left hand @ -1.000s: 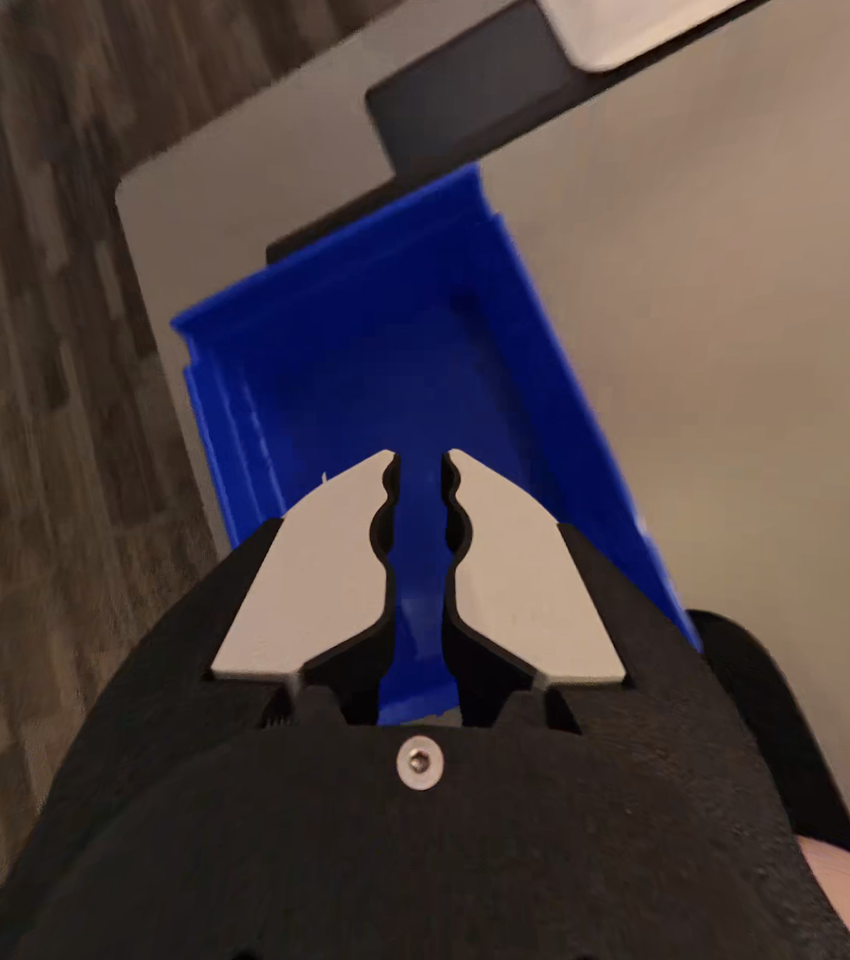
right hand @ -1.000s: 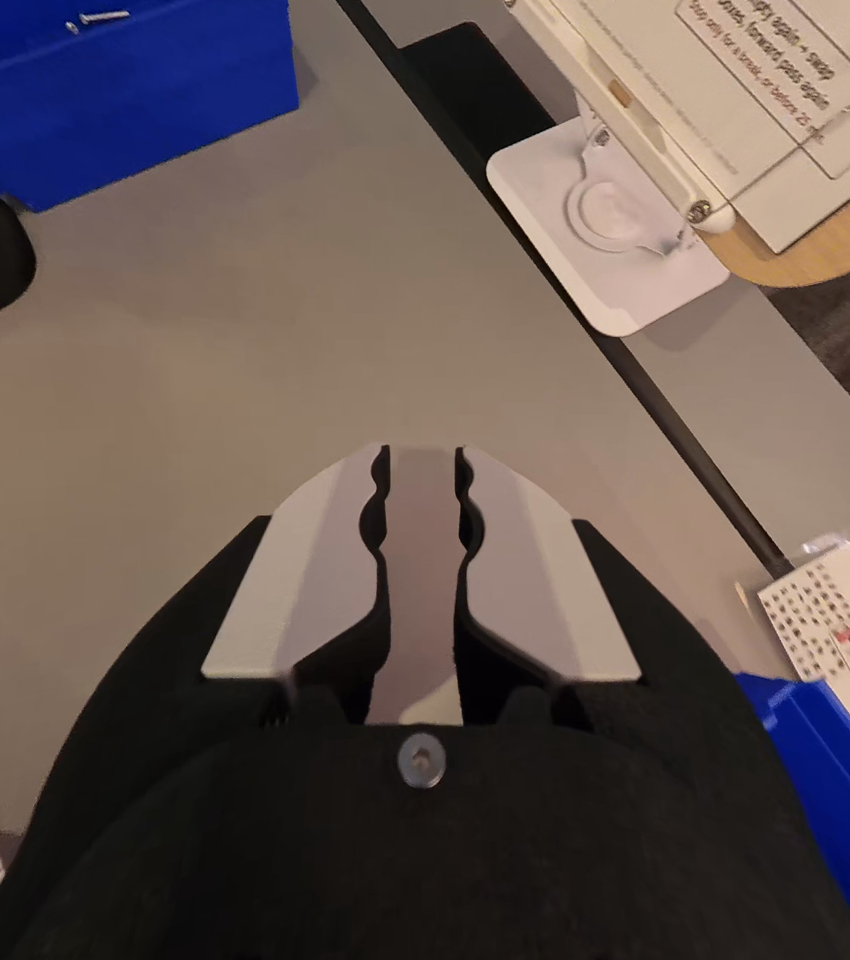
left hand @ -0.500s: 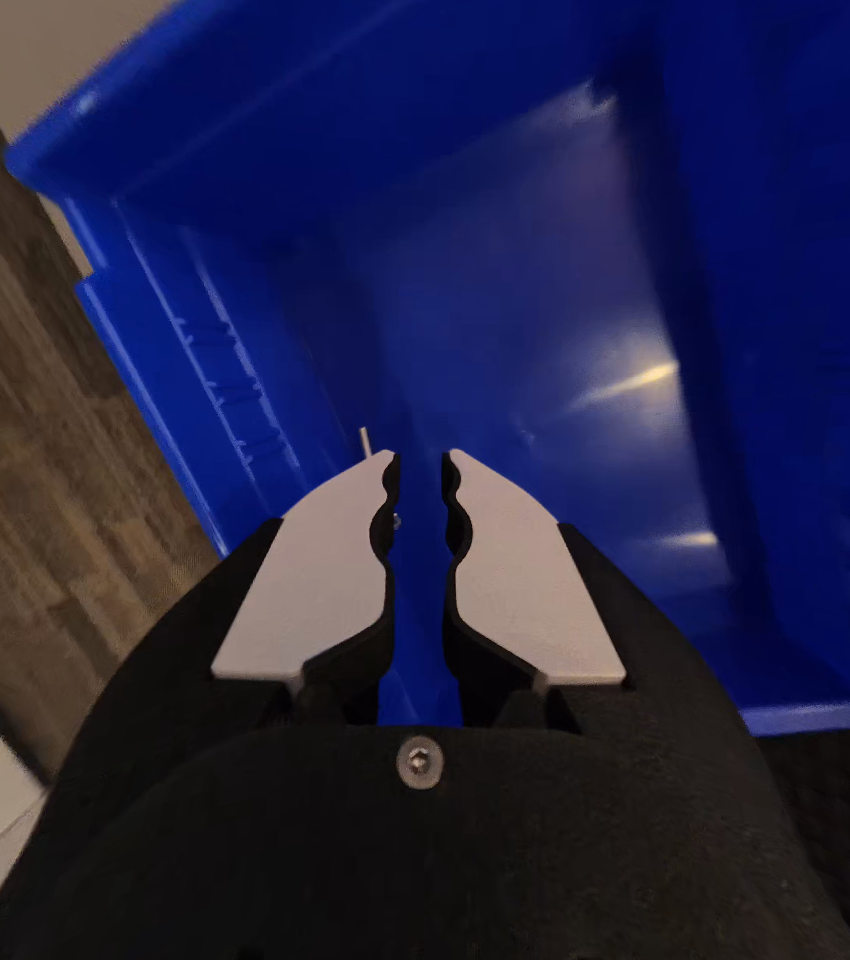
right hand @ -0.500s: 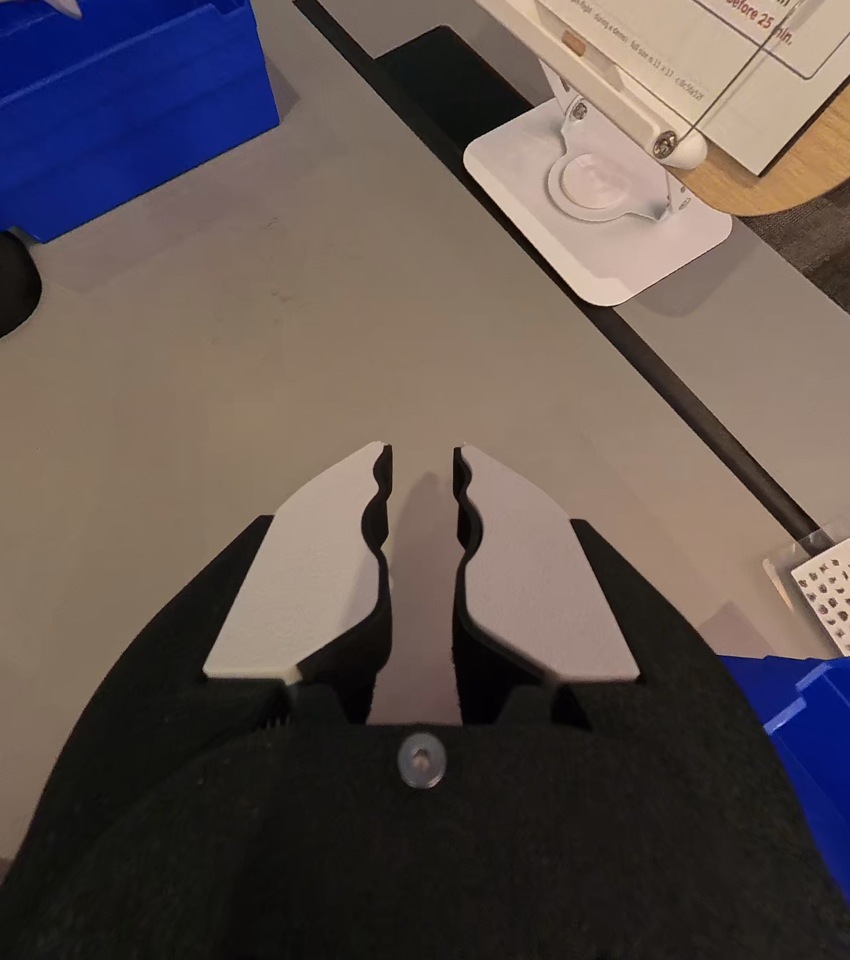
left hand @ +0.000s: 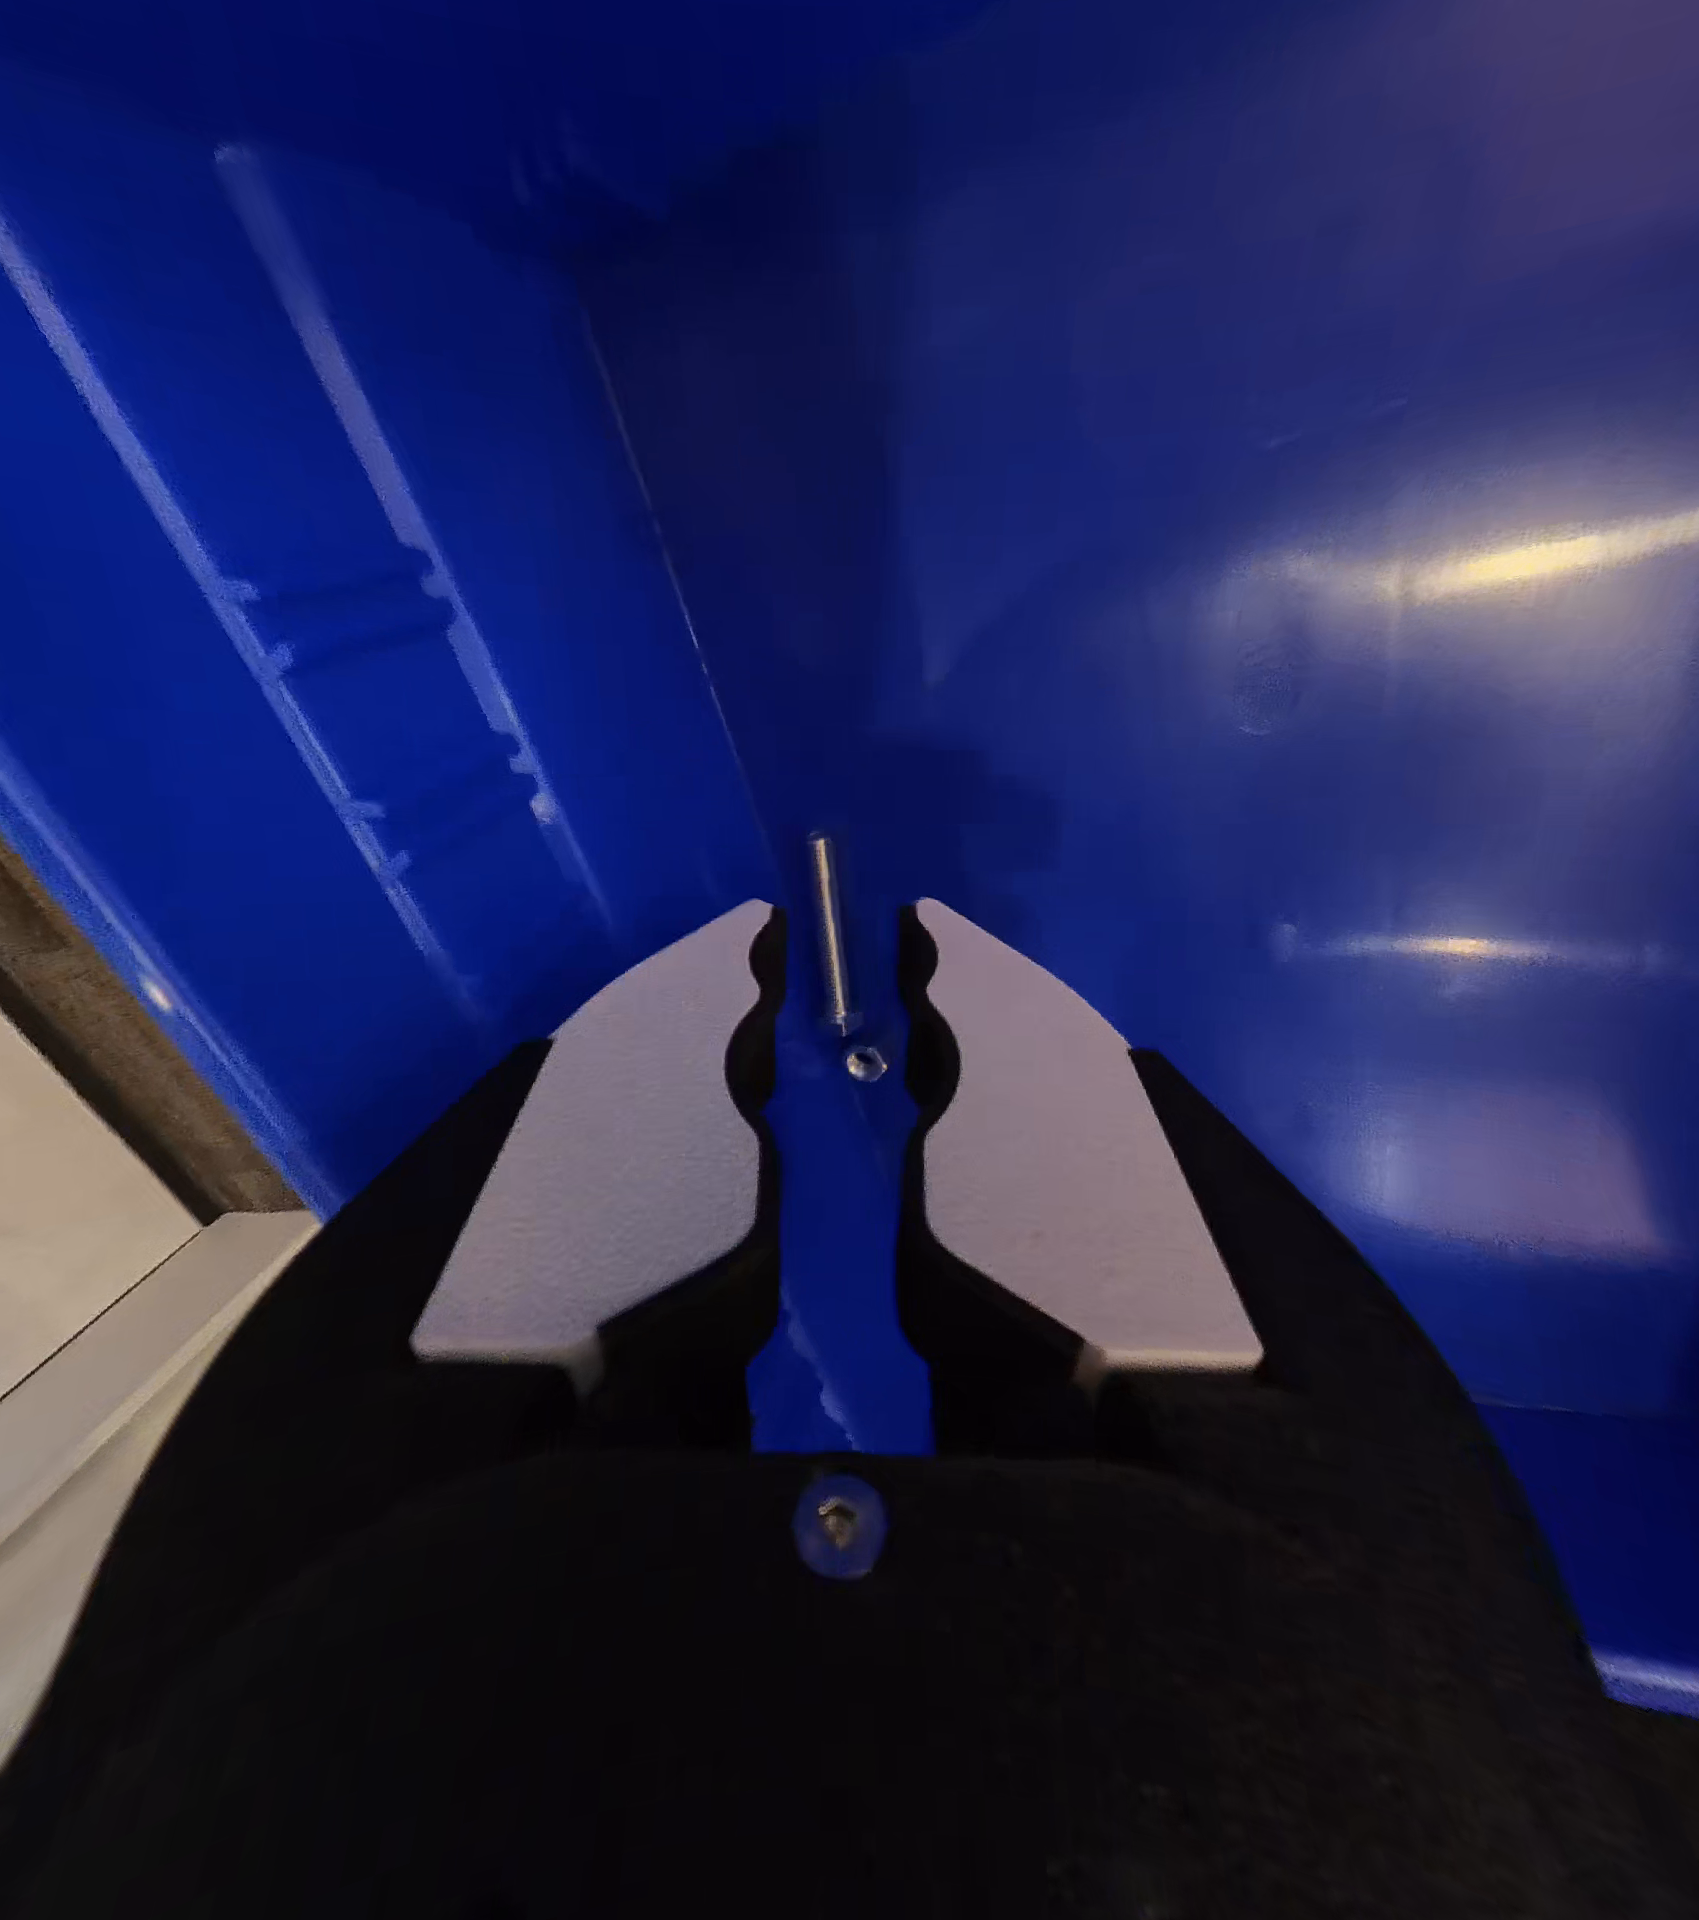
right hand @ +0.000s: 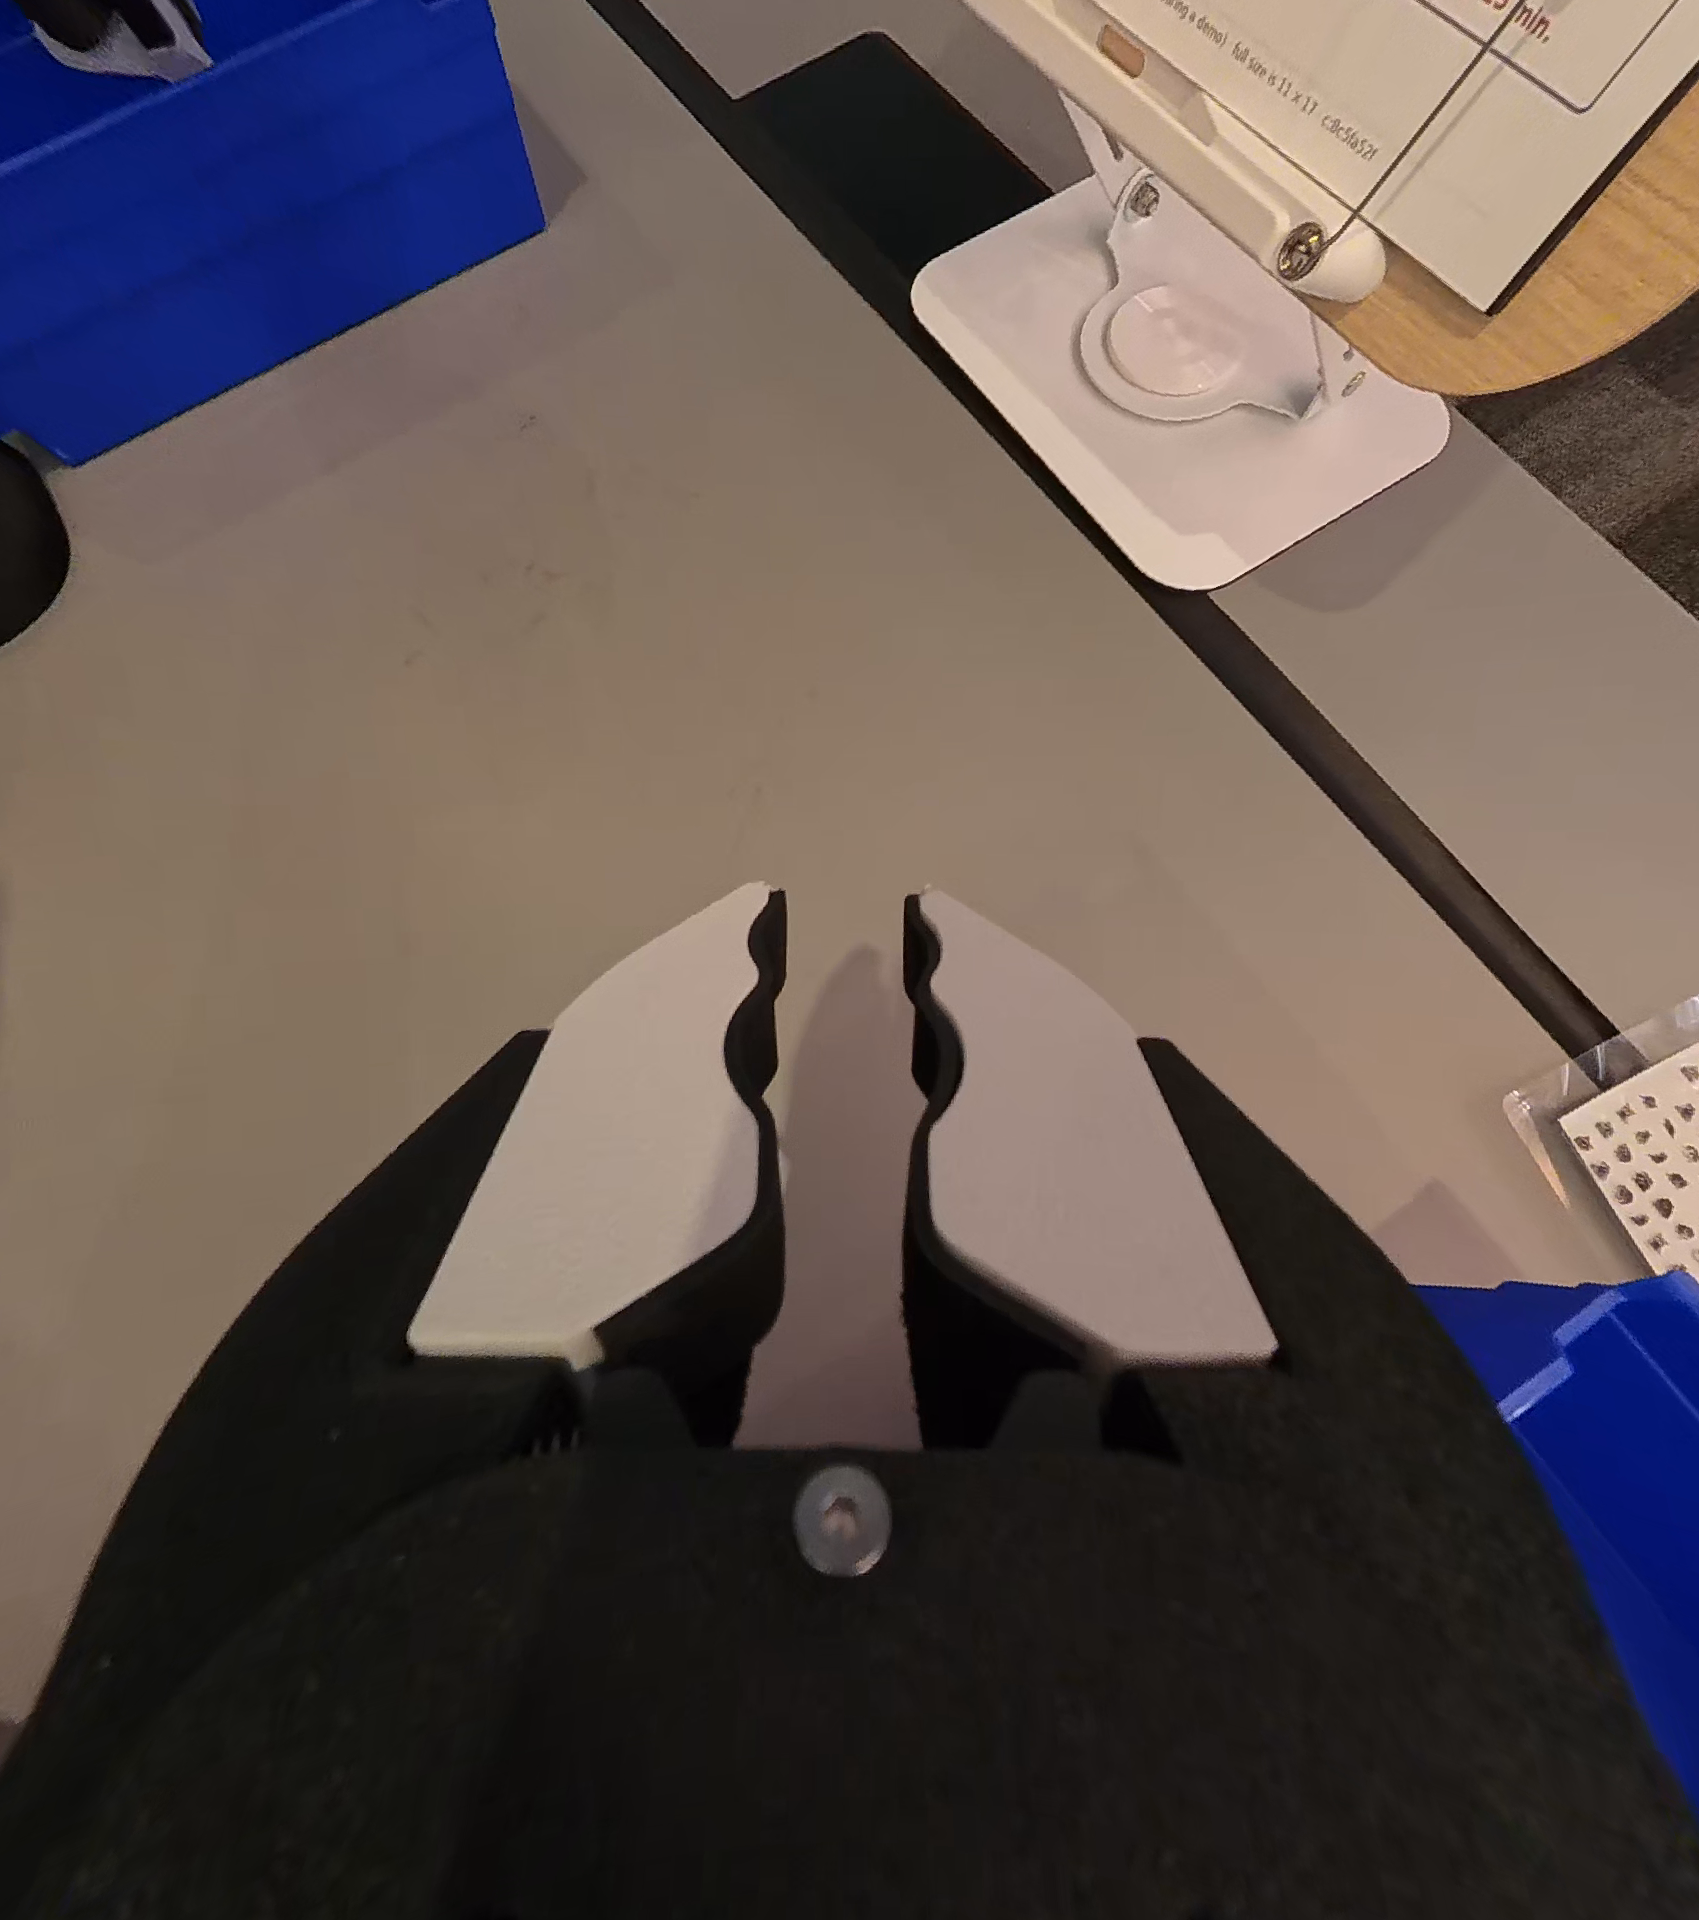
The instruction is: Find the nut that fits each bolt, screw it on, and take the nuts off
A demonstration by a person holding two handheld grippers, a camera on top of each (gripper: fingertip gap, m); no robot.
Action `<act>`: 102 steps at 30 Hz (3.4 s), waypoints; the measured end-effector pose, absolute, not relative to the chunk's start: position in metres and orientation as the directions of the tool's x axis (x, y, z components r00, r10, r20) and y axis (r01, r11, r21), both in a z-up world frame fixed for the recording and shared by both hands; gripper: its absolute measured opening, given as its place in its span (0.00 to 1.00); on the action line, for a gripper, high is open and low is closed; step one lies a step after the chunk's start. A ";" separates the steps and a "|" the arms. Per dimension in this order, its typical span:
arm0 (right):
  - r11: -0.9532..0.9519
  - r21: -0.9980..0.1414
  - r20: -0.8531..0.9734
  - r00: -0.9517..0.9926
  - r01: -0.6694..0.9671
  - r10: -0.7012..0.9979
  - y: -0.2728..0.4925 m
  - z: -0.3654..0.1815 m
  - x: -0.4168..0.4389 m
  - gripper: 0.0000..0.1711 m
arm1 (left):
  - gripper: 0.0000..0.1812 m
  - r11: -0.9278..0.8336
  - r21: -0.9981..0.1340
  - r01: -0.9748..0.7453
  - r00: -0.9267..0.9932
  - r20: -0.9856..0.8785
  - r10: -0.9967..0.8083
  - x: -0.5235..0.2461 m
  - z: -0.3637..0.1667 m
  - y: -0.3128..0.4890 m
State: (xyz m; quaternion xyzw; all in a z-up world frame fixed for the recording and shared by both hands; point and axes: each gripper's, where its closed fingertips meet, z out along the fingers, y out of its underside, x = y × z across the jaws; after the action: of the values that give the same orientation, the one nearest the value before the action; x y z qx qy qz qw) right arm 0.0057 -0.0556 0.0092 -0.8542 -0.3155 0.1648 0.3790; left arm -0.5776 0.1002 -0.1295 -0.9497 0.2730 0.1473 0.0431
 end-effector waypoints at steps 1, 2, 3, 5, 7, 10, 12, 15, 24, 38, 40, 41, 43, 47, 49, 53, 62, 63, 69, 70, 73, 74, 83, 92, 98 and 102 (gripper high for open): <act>-0.516 -0.747 -0.042 0.746 0.419 0.665 -0.056 0.008 0.006 0.12 | 0.11 -0.843 0.004 -0.537 0.797 -0.323 -0.510 -0.578 -0.130 0.102; -0.517 -0.745 -0.038 0.747 0.421 0.664 -0.057 0.008 0.007 0.12 | 0.11 -0.839 0.017 -0.545 0.785 -0.340 -0.517 -0.578 -0.131 0.102; -0.516 -0.745 -0.037 0.747 0.422 0.664 -0.057 0.008 0.007 0.12 | 0.11 -0.833 0.032 -0.552 0.774 -0.354 -0.526 -0.579 -0.132 0.102; -0.514 -0.748 -0.038 0.746 0.420 0.665 -0.057 0.010 0.007 0.12 | 0.11 -0.832 0.070 -0.551 0.756 -0.379 -0.533 -0.582 -0.135 0.100; -0.509 -0.752 -0.040 0.742 0.419 0.669 -0.058 0.012 0.006 0.12 | 0.11 -0.837 0.093 -0.539 0.753 -0.392 -0.528 -0.584 -0.138 0.099; -0.510 -0.748 -0.039 0.739 0.425 0.672 -0.060 0.011 0.005 0.12 | 0.10 -0.847 0.113 -0.520 0.763 -0.385 -0.520 -0.585 -0.142 0.098; -0.516 -0.739 -0.037 0.739 0.433 0.673 -0.061 0.009 0.006 0.12 | 0.09 -0.849 0.122 -0.514 0.767 -0.378 -0.519 -0.586 -0.143 0.098; -0.516 -0.736 -0.032 0.738 0.439 0.674 -0.061 0.009 0.006 0.11 | 0.07 -0.849 0.144 -0.508 0.765 -0.377 -0.522 -0.588 -0.144 0.098; -0.512 -0.733 -0.032 0.729 0.447 0.684 -0.065 0.010 0.004 0.10 | 0.03 -0.843 0.235 -0.484 0.759 -0.368 -0.538 -0.592 -0.146 0.093; -0.511 -0.733 -0.035 0.724 0.449 0.688 -0.067 0.011 0.003 0.10 | 0.03 -0.819 0.297 -0.490 0.777 -0.277 -0.565 -0.588 -0.147 0.078; -0.510 -0.734 -0.036 0.724 0.449 0.689 -0.067 0.011 0.003 0.10 | 0.03 -0.818 0.294 -0.494 0.782 -0.260 -0.566 -0.589 -0.147 0.078; -0.510 -0.734 -0.037 0.724 0.448 0.689 -0.067 0.011 0.003 0.10 | 0.03 -0.816 0.296 -0.498 0.783 -0.252 -0.569 -0.589 -0.147 0.078; -0.510 -0.733 -0.035 0.724 0.450 0.689 -0.067 0.011 0.003 0.10 | 0.03 -0.805 0.302 -0.511 0.775 -0.243 -0.583 -0.589 -0.147 0.078; -0.506 -0.735 -0.032 0.723 0.451 0.690 -0.068 0.012 0.003 0.10 | 0.03 -0.781 0.316 -0.539 0.745 -0.252 -0.617 -0.589 -0.147 0.078; -0.505 -0.736 -0.034 0.720 0.451 0.693 -0.068 0.012 0.002 0.09 | 0.03 -0.774 0.310 -0.552 0.736 -0.255 -0.627 -0.588 -0.147 0.078; -0.506 -0.736 -0.036 0.721 0.449 0.692 -0.068 0.012 0.003 0.09 | 0.03 -0.768 0.270 -0.581 0.739 -0.220 -0.636 -0.580 -0.137 0.076; -0.509 -0.738 -0.044 0.722 0.443 0.691 -0.068 0.012 0.004 0.09 | 0.03 -0.703 -0.057 -0.709 0.704 0.012 -0.711 -0.501 -0.054 0.060; -0.510 -0.737 -0.044 0.721 0.443 0.691 -0.068 0.012 0.004 0.09 | 0.03 -0.677 -0.102 -0.729 0.677 0.043 -0.735 -0.483 -0.039 0.054; -0.521 -0.719 -0.047 0.715 0.461 0.698 -0.068 0.006 0.001 0.09 | 0.03 -0.395 -0.240 -0.886 0.379 0.115 -0.918 -0.333 0.014 -0.008; -0.522 -0.717 -0.048 0.715 0.462 0.697 -0.069 0.006 0.002 0.09 | 0.03 -0.327 -0.236 -0.915 0.313 0.098 -0.945 -0.307 0.011 -0.017; -0.530 -0.714 -0.054 0.718 0.458 0.694 -0.073 0.006 0.007 0.09 | 0.03 -0.171 -0.209 -0.963 0.157 0.080 -0.984 -0.234 -0.012 -0.043; -0.537 -0.710 -0.055 0.724 0.456 0.688 -0.075 0.005 0.011 0.09 | 0.03 -0.160 -0.208 -0.965 0.140 0.106 -0.984 -0.213 -0.021 -0.050; -0.589 -0.677 -0.052 0.770 0.441 0.636 -0.078 -0.003 0.038 0.09 | 0.03 -0.468 -0.227 -0.854 0.327 0.465 -0.823 -0.109 -0.094 -0.066; -0.602 -0.650 -0.058 0.760 0.464 0.647 -0.073 -0.013 0.034 0.09 | 0.03 -0.648 -0.146 -0.747 0.456 0.597 -0.660 -0.102 -0.125 -0.068; -0.601 -0.635 -0.049 0.751 0.485 0.658 -0.072 -0.017 0.029 0.09 | 0.03 -0.730 -0.076 -0.680 0.541 0.620 -0.568 -0.112 -0.141 -0.061; -0.604 -0.627 -0.045 0.751 0.492 0.659 -0.071 -0.019 0.029 0.09 | 0.03 -0.732 -0.052 -0.679 0.562 0.605 -0.564 -0.119 -0.145 -0.058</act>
State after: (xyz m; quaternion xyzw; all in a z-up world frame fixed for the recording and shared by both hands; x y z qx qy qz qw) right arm 0.0292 -0.0714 -0.0190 -0.8850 -0.3251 0.1368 0.3039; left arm -0.1188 -0.0582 -0.1449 -0.8786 0.3537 -0.3067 -0.0940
